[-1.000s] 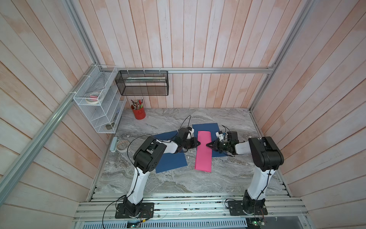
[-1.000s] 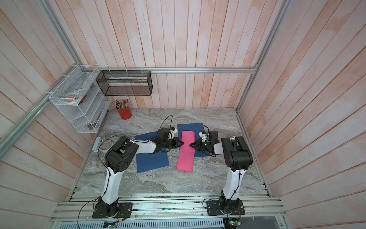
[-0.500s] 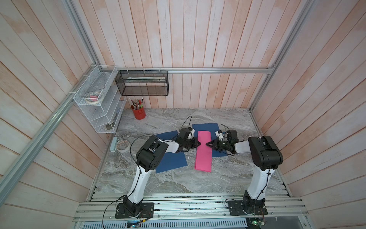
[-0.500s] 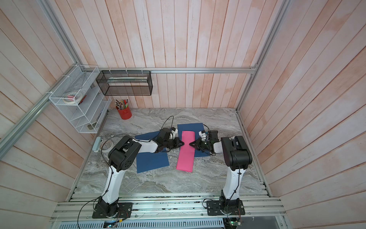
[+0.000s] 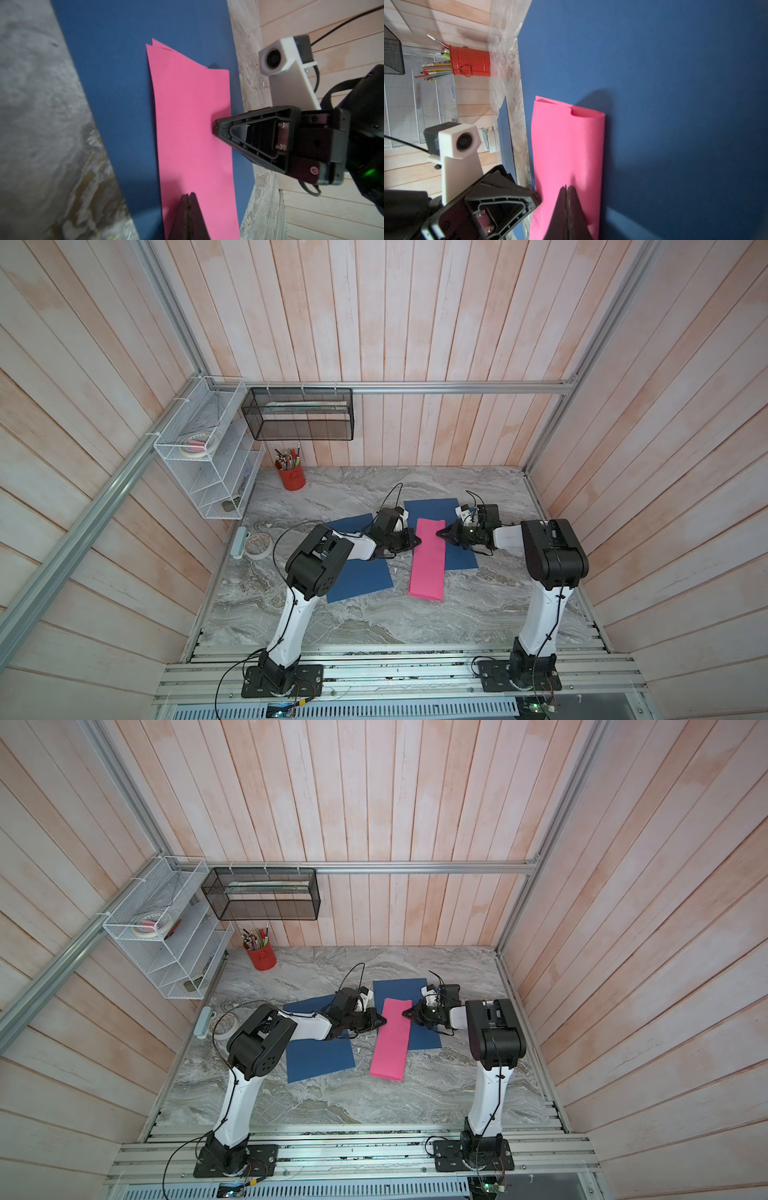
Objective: Fold the rectangular paper in half along the long edge
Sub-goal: Fold the paper at the center of the board.
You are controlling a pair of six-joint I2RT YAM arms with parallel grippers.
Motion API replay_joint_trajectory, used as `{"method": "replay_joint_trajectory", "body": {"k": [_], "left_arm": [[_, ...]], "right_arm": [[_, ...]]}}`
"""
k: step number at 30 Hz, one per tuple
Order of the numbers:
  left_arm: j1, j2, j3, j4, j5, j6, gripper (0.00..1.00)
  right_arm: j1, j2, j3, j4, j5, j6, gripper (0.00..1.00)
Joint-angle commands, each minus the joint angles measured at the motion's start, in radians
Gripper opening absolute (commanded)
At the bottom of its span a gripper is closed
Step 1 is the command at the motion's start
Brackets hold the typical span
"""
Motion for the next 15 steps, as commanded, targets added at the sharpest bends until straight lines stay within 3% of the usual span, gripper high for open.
{"method": "replay_joint_trajectory", "body": {"k": [1,7,15], "left_arm": [[-0.003,0.061,-0.005,-0.102,-0.037,0.014,0.0],[-0.002,0.073,-0.004,-0.102,-0.031,0.01,0.0],[0.004,0.003,-0.084,0.012,-0.011,-0.003,0.0]], "right_arm": [[-0.046,0.004,-0.048,-0.09,0.071,-0.045,0.0],[-0.141,-0.059,-0.138,-0.081,0.058,-0.07,0.0],[-0.119,-0.064,-0.138,-0.089,0.04,-0.084,0.0]]}}
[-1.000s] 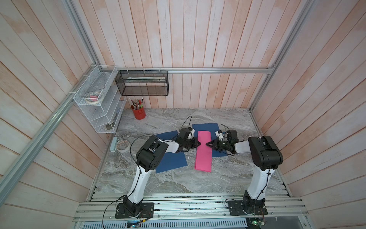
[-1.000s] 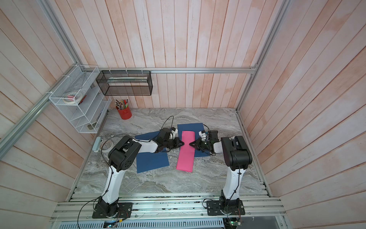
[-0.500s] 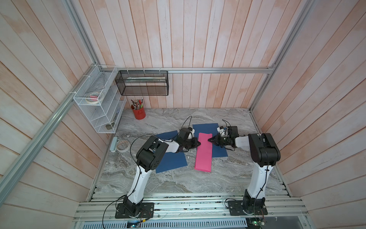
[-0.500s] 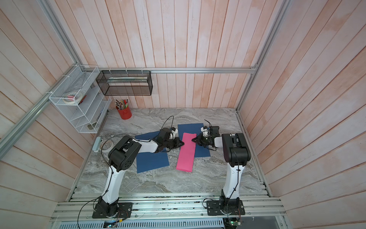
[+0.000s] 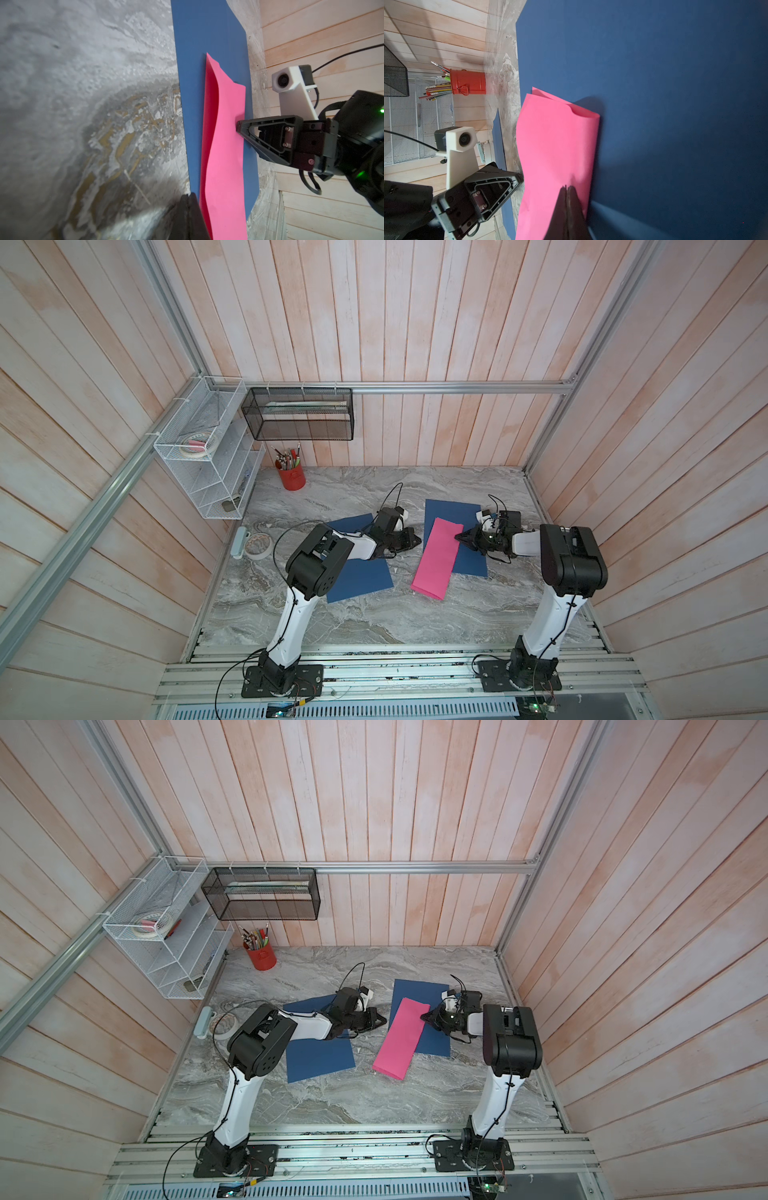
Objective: Fold the rectangular paper in half along the long edge
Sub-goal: Fold the paper at the center of the board.
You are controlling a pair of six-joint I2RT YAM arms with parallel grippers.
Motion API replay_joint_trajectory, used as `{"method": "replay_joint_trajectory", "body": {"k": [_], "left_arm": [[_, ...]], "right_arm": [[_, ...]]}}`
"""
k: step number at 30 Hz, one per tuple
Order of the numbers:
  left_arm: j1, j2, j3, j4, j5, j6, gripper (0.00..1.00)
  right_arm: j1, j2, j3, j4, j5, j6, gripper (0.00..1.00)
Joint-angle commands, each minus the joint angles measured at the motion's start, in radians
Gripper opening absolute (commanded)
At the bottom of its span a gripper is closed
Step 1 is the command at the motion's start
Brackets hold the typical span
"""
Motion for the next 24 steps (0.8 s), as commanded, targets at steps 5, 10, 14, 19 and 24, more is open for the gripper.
{"method": "replay_joint_trajectory", "body": {"k": [5,10,14,19,24], "left_arm": [[0.031,-0.124,-0.204,0.165,0.039,-0.029,0.0],[0.029,-0.22,-0.239,0.145,0.052,0.019,0.0],[0.028,-0.258,-0.251,0.083,0.017,0.05,0.0],[0.027,-0.199,-0.18,-0.06,-0.014,0.089,0.0],[0.014,-0.121,-0.101,-0.179,-0.108,0.105,0.0]], "right_arm": [[0.082,0.015,0.014,-0.139,0.081,-0.057,0.0],[0.186,0.035,0.073,-0.184,0.104,-0.071,0.0],[0.249,0.056,0.092,-0.18,0.102,-0.062,0.0],[0.288,0.064,0.098,-0.163,0.088,-0.05,0.0],[0.303,0.055,0.098,-0.161,0.078,-0.046,0.0]]}}
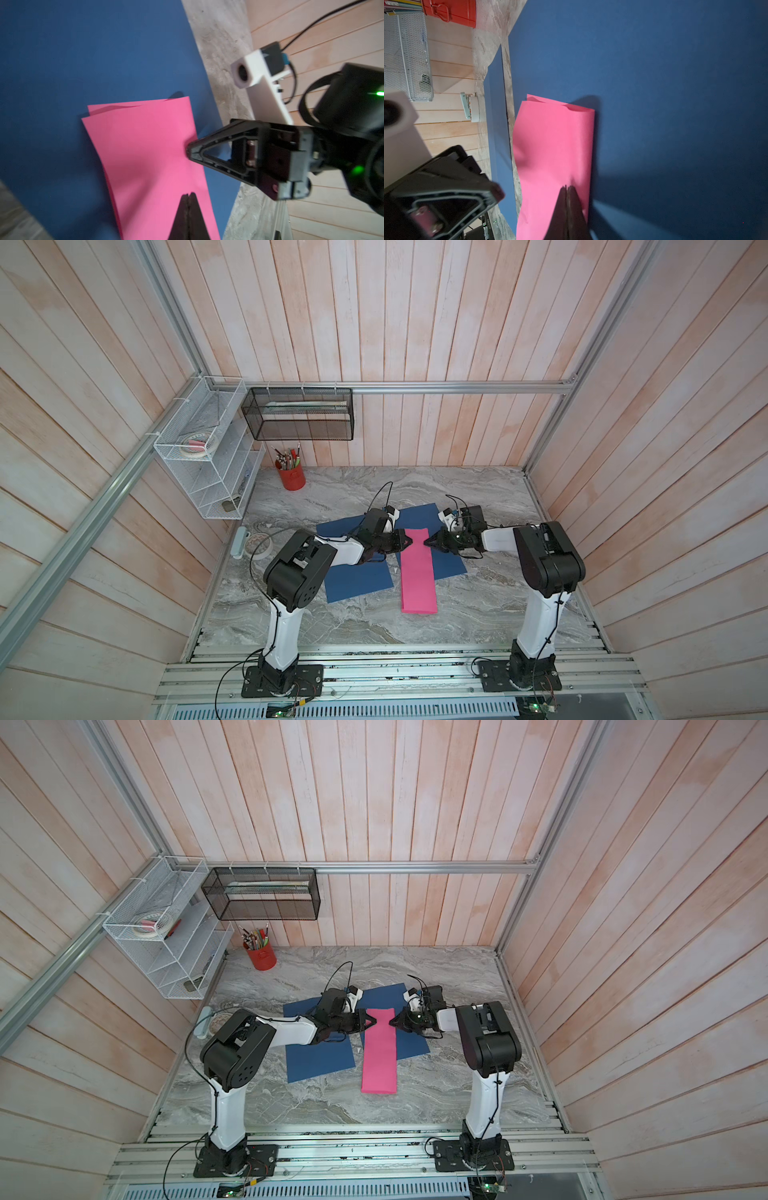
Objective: Fold the rectangular paper in half along the long edge
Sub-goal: Fold the paper at the center of the board.
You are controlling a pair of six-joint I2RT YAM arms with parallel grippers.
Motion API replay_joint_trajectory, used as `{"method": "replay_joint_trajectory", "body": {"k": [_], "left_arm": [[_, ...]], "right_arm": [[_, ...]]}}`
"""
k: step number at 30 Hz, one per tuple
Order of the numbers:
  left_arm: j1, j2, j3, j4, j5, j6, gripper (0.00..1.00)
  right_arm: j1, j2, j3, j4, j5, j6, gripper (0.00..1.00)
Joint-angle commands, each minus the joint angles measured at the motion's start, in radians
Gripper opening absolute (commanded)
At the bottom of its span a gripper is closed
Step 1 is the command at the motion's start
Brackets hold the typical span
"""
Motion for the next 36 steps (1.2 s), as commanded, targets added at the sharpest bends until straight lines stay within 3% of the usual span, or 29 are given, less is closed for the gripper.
{"method": "replay_joint_trajectory", "body": {"k": [1,14,25,31,36], "left_arm": [[-0.009,0.048,0.045,-0.12,-0.074,0.033,0.0],[-0.059,0.09,0.106,-0.314,-0.207,0.067,0.0],[-0.041,0.087,0.023,-0.292,-0.198,0.032,0.0],[-0.042,0.083,0.033,-0.293,-0.193,0.033,0.0],[-0.041,0.086,0.031,-0.29,-0.185,0.031,0.0]], "right_arm": [[0.014,0.031,0.0,-0.062,0.021,0.002,0.0],[0.015,0.006,-0.001,-0.08,0.039,-0.002,0.0],[-0.13,-0.083,-0.046,-0.182,0.059,-0.078,0.0],[-0.05,-0.134,-0.021,-0.141,0.027,-0.039,0.0],[0.007,-0.055,0.019,-0.078,-0.004,0.017,0.0]]}}
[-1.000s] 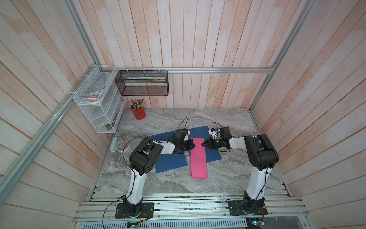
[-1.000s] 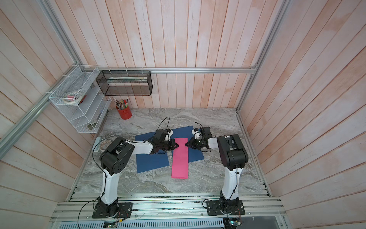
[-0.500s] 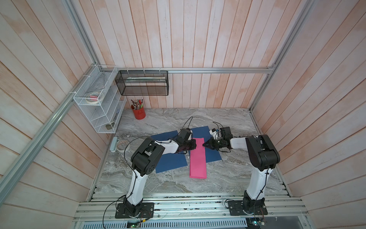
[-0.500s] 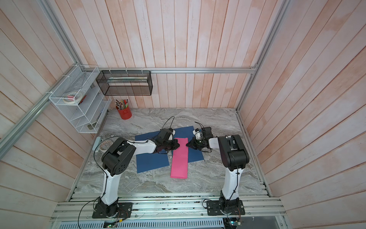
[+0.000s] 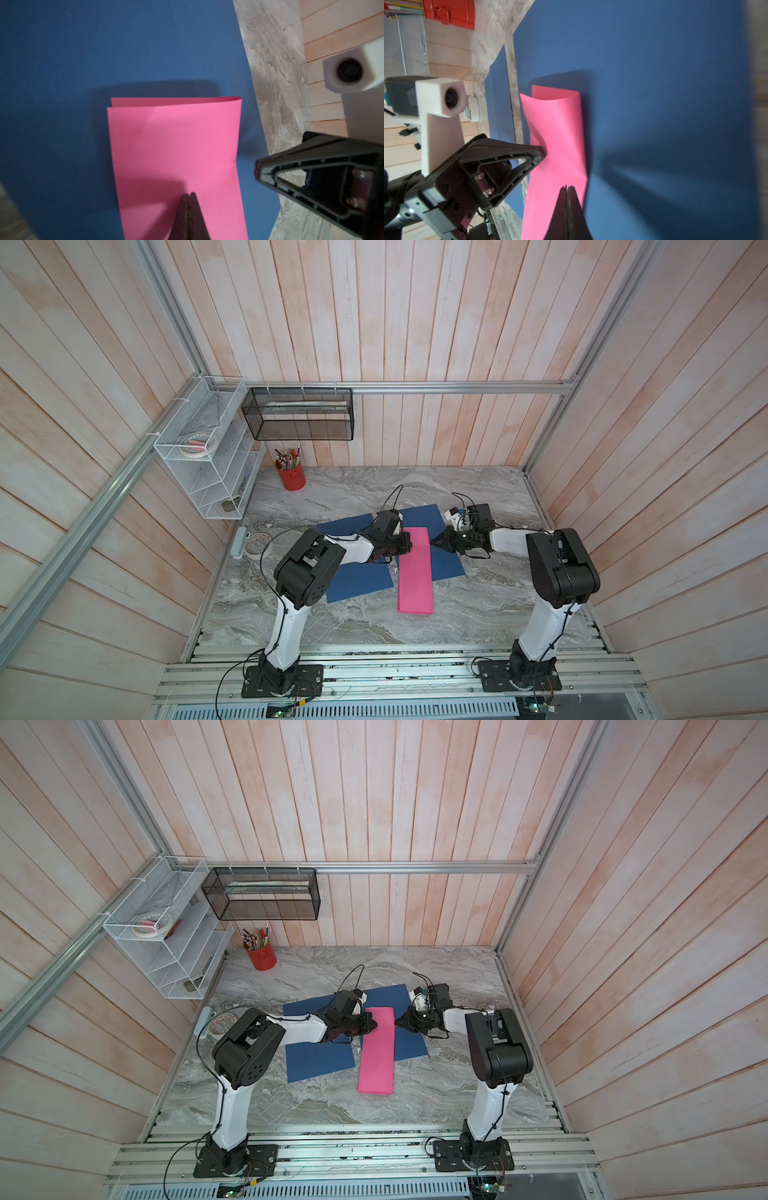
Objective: Fold the rectangular paper in half along the long edge
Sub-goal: Fold the paper at the center of the board.
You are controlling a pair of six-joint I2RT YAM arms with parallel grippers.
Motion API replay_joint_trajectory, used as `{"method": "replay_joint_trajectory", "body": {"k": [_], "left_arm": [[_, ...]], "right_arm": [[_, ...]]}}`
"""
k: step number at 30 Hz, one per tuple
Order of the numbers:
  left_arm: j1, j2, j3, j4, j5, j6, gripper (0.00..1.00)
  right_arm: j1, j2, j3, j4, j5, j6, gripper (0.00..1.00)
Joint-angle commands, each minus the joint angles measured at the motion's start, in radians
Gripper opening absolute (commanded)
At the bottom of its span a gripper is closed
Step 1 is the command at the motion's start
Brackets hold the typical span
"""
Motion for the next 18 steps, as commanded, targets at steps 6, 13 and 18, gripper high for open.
{"method": "replay_joint_trajectory", "body": {"k": [6,13,18], "left_arm": [[0.005,0.047,-0.047,-0.15,-0.026,-0.001,0.0],[0.006,0.051,-0.046,-0.15,-0.026,0.0,0.0],[0.005,0.058,-0.049,-0.147,-0.023,-0.001,0.0]], "right_arm": [[-0.001,0.128,0.11,0.024,0.021,0.053,0.0],[-0.107,0.135,0.063,-0.006,0.043,0.018,0.0],[-0.114,0.081,0.054,-0.026,0.019,-0.014,0.0]]}}
